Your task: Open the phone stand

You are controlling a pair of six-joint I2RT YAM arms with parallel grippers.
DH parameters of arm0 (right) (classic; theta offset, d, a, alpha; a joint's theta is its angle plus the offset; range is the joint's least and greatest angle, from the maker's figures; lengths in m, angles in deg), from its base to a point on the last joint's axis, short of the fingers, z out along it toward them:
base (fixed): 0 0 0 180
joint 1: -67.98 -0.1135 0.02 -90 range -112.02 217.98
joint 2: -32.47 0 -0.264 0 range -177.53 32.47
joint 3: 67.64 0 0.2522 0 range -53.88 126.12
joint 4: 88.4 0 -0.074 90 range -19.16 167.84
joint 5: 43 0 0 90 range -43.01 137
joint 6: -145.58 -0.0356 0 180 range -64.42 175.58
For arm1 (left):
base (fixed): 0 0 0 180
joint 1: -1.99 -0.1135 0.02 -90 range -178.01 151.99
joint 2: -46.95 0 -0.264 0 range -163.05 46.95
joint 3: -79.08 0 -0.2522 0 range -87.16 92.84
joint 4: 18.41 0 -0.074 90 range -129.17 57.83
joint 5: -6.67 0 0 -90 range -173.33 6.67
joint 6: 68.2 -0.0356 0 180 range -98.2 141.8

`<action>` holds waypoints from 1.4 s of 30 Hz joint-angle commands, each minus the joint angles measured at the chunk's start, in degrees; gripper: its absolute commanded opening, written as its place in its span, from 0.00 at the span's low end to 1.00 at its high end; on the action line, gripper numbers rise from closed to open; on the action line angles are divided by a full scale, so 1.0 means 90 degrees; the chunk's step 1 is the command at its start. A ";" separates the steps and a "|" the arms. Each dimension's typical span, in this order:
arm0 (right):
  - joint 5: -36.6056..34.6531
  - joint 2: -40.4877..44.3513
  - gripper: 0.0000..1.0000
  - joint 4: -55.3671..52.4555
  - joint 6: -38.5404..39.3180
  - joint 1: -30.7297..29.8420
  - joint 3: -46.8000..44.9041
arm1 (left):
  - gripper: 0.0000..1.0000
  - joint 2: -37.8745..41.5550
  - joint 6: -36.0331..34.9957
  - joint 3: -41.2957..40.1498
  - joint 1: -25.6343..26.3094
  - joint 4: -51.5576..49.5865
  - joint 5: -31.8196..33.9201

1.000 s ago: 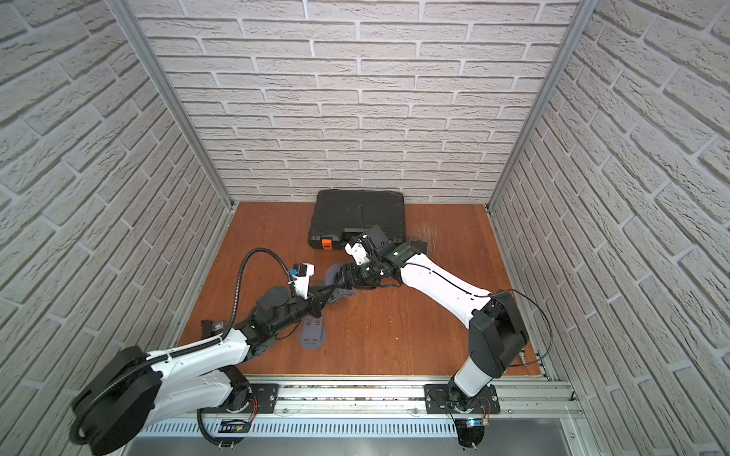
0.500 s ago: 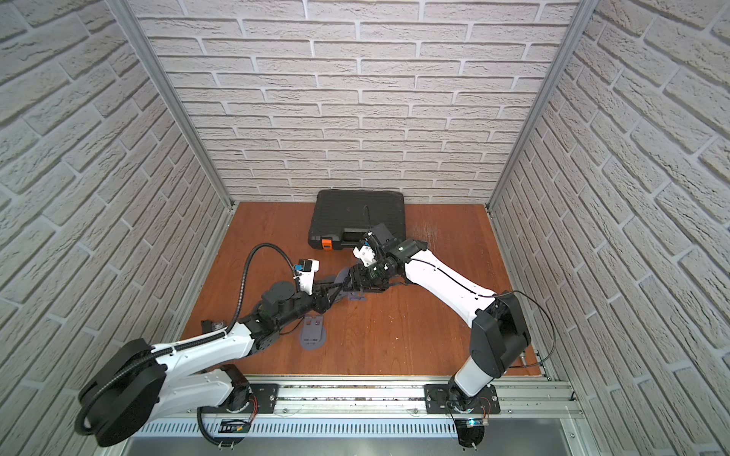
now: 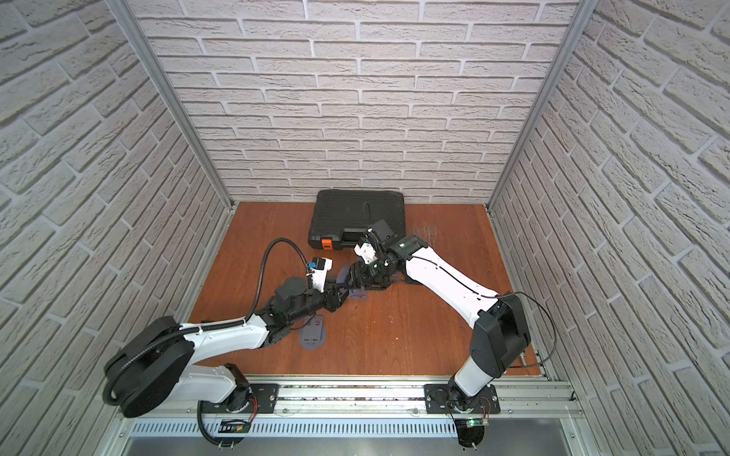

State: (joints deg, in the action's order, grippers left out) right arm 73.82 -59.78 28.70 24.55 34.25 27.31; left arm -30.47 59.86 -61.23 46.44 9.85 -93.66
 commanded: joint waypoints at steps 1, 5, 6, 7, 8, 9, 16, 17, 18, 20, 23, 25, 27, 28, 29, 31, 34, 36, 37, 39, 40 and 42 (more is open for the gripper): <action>0.0059 0.0016 0.07 0.0179 0.0037 -0.0014 0.0167 | 0.42 -0.0060 0.0134 0.0127 0.0033 0.0783 -0.0176; -0.0040 0.0025 0.07 0.0099 0.0093 -0.0013 0.0132 | 0.37 0.0056 0.0117 0.0127 0.0032 0.0839 -0.0009; -0.0058 0.0035 0.07 0.0082 0.0098 -0.0014 0.0125 | 0.37 0.0107 0.0098 0.0129 0.0032 0.0816 0.0028; -0.0066 0.0035 0.07 0.0071 0.0115 -0.0021 0.0115 | 0.37 0.0169 0.0061 0.0128 0.0032 0.0768 0.0067; -0.0078 0.0035 0.07 0.0070 0.0116 -0.0018 0.0105 | 0.37 0.0226 0.0010 0.0148 0.0032 0.0681 0.0096; -0.0086 0.0035 0.07 0.0066 0.0123 -0.0020 0.0095 | 0.37 0.0284 -0.0017 0.0163 0.0032 0.0606 0.0126; -0.0030 0.0007 0.07 0.0147 0.0098 -0.0018 0.0071 | 0.28 0.0411 -0.0177 0.0248 0.0032 0.0331 0.0142; -0.0024 0.0015 0.07 0.0158 0.0098 -0.0015 0.0071 | 0.25 0.0377 -0.0177 0.0253 0.0031 0.0345 0.0126; -0.0020 0.0015 0.07 0.0158 0.0105 -0.0019 0.0071 | 0.21 0.0329 -0.0153 0.0245 0.0033 0.0381 0.0122; -0.0011 0.0006 0.07 0.0159 0.0094 -0.0017 0.0063 | 0.13 0.0227 -0.0105 0.0244 0.0037 0.0514 0.0067; -0.0015 0.0006 0.07 0.0185 0.0085 -0.0014 0.0044 | 0.06 0.0068 -0.0011 0.0263 0.0032 0.0690 -0.0028; -0.0017 0.0015 0.07 0.0220 0.0051 -0.0027 0.0034 | 0.05 0.0003 0.0033 0.0287 0.0032 0.0776 -0.0089; -0.0027 0.0015 0.07 0.0264 0.0020 -0.0019 0.0032 | 0.05 -0.0045 0.0053 0.0319 0.0037 0.0800 -0.0157; -0.0024 0.0008 0.07 0.0293 0.0011 -0.0023 0.0032 | 0.06 -0.0069 0.0072 0.0338 0.0027 0.0800 -0.0192; -0.0027 0.0010 0.07 0.0326 -0.0008 -0.0017 0.0037 | 0.07 -0.0082 0.0086 0.0356 0.0032 0.0800 -0.0244; 0.0004 -0.0022 0.07 0.0399 -0.0031 -0.0020 0.0039 | 0.08 -0.0110 0.0089 0.0389 0.0032 0.0809 -0.0311; 0.0044 -0.0087 0.07 0.0468 -0.0073 -0.0021 0.0051 | 0.04 -0.0142 0.0114 0.0424 0.0032 0.0856 -0.0375; 0.0059 -0.0129 0.08 0.0489 -0.0075 -0.0023 0.0071 | 0.00 -0.0159 0.0140 0.0426 0.0032 0.0931 -0.0398; 0.0064 -0.0148 0.08 0.0508 -0.0078 -0.0020 0.0072 | 0.00 -0.0183 0.0172 0.0429 0.0029 0.0983 -0.0428; 0.0041 -0.0170 0.10 0.0509 -0.0082 -0.0024 0.0100 | 0.00 -0.0213 0.0212 0.0458 0.0023 0.1073 -0.0487; 0.0023 -0.0187 0.11 0.0518 -0.0095 -0.0013 0.0115 | 0.00 -0.0229 0.0236 0.0468 0.0022 0.1115 -0.0510; -0.0027 -0.0199 0.15 0.0547 -0.0131 -0.0026 0.0130 | 0.00 -0.0244 0.0259 0.0487 0.0030 0.1173 -0.0529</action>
State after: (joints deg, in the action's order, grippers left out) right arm 71.55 -60.98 28.35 23.85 34.62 27.44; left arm -32.24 61.87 -59.15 46.04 13.69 -94.55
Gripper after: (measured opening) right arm 0.604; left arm 0.107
